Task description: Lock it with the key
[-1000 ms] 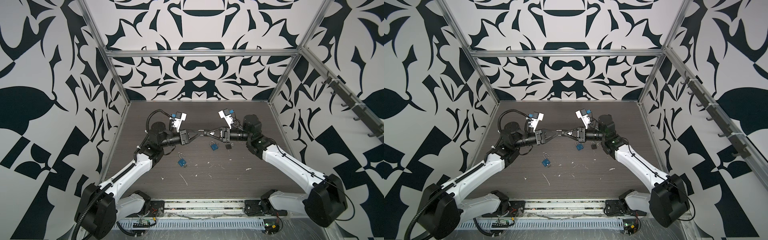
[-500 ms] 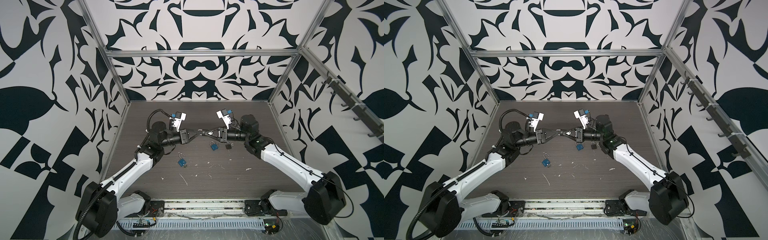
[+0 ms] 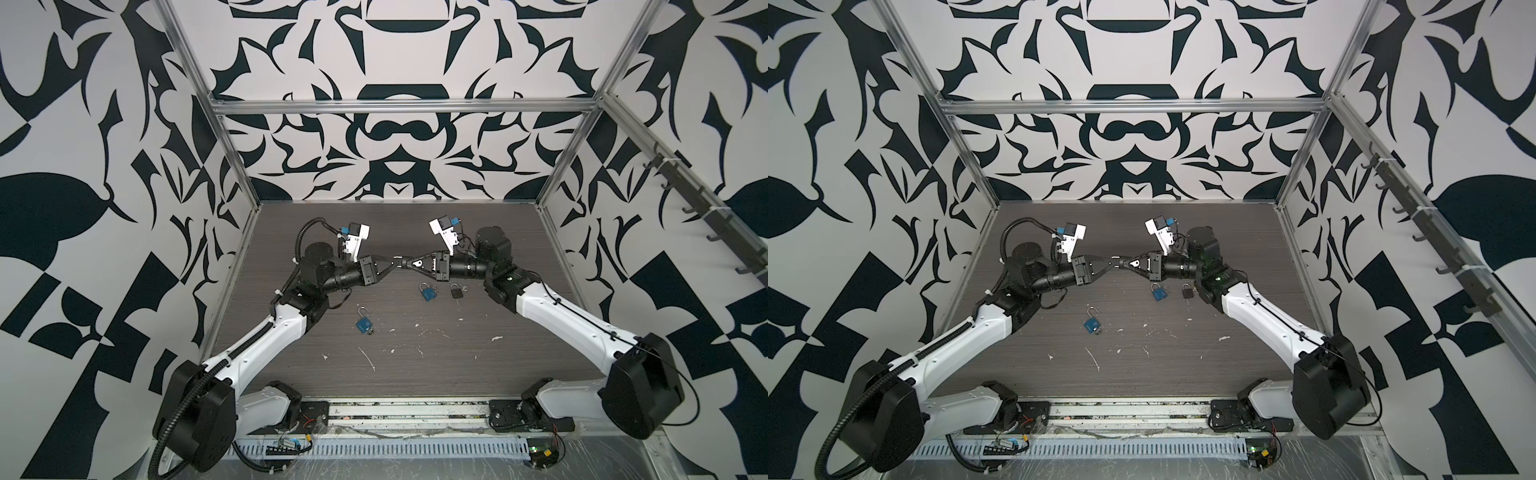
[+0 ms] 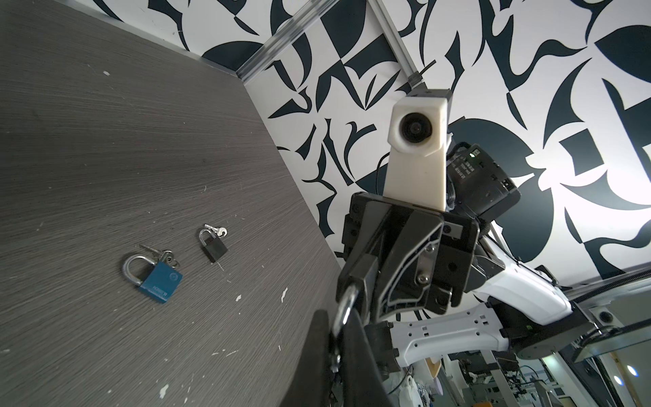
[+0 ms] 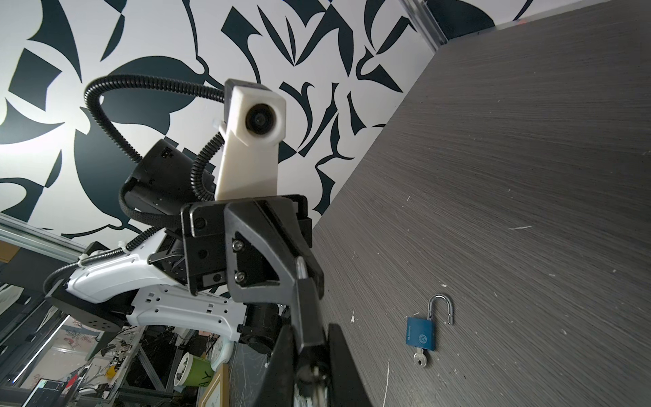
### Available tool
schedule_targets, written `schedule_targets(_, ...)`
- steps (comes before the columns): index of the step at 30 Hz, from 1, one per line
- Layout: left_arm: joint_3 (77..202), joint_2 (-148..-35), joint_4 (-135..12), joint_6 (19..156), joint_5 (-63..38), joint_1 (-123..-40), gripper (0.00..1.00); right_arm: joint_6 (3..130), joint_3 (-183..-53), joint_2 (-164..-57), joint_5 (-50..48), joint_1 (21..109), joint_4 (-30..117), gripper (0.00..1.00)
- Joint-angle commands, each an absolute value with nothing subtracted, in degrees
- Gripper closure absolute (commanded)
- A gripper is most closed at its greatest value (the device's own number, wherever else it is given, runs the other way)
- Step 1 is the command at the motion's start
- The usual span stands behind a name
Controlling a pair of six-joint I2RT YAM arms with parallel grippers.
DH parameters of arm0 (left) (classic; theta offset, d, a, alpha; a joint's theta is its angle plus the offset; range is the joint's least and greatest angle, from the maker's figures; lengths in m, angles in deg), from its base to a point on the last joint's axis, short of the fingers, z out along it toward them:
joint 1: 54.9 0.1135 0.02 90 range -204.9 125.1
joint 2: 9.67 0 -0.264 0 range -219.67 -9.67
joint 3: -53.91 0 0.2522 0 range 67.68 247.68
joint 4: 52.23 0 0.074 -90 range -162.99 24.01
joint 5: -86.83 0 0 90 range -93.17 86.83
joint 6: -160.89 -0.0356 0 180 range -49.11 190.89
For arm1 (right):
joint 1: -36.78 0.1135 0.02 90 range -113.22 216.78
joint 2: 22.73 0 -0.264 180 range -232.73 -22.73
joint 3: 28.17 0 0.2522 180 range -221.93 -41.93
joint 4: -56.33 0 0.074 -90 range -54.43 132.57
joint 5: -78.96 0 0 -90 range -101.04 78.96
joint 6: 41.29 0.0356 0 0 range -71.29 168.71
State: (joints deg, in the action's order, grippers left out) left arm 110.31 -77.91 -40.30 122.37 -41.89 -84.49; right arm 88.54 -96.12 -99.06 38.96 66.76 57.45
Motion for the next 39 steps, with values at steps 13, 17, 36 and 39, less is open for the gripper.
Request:
schedule_targets(13,114.18,-78.89,-33.55,120.46,-58.47,-92.61,1.00,88.57,-100.90,-106.20,36.18,71.94,62.75,1.00)
schedule_targets(17,113.20,-78.35,-34.25,120.35,-56.17,-92.44,1.00,88.57,-100.63,-105.83,35.90,71.90,62.40,1.00)
schedule_targets(36,115.93,-72.60,-52.61,108.87,-48.28,-80.09,0.18,86.67,-95.16,-94.12,33.42,64.30,49.11,1.00)
schedule_targets(39,115.46,-72.75,-52.50,109.09,-48.99,-79.95,0.17,85.93,-95.10,-92.16,33.12,63.46,47.05,1.00)
